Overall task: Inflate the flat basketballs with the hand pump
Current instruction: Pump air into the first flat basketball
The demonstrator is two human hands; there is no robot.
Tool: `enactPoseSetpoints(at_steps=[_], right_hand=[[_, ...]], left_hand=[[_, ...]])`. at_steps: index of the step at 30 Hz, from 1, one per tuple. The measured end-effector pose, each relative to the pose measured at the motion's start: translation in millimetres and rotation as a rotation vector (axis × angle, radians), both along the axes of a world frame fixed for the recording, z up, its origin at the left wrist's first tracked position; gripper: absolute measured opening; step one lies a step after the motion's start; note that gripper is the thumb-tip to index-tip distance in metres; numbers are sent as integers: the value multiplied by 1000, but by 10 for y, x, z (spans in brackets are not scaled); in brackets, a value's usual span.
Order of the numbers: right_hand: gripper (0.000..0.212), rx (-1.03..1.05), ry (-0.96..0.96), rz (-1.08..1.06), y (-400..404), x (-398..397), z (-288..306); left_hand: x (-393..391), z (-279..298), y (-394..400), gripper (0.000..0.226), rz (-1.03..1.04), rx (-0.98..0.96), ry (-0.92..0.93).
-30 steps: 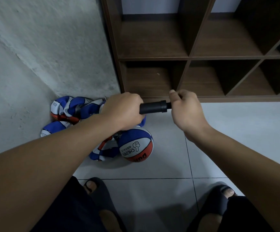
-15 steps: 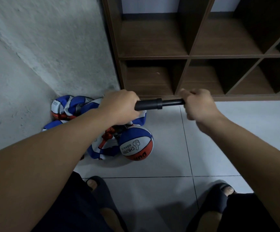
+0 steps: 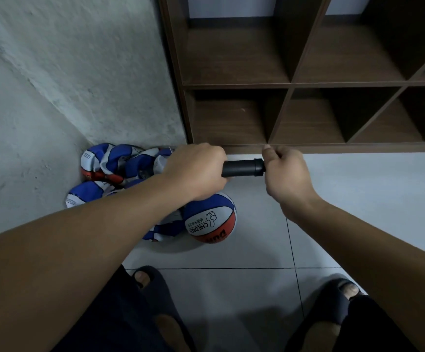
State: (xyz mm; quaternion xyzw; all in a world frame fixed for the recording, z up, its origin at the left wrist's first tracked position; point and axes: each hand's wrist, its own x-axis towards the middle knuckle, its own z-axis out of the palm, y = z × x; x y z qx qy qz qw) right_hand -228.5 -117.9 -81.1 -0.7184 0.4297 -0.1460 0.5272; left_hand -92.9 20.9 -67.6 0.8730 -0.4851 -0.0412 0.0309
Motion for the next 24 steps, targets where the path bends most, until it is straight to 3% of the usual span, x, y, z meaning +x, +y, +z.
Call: enactPoseSetpoints(at_steps=[10,16,24], right_hand=[[36,5,43,46,-114,12,90],[36,65,33,-156,-610,-34,263],[46,-193,3,-21,-203,-19,319]], left_hand=[[58,7,28,28,-3,9,89],[394,129,168,35,101,48,178],[134,151,49,30,75,0,190]])
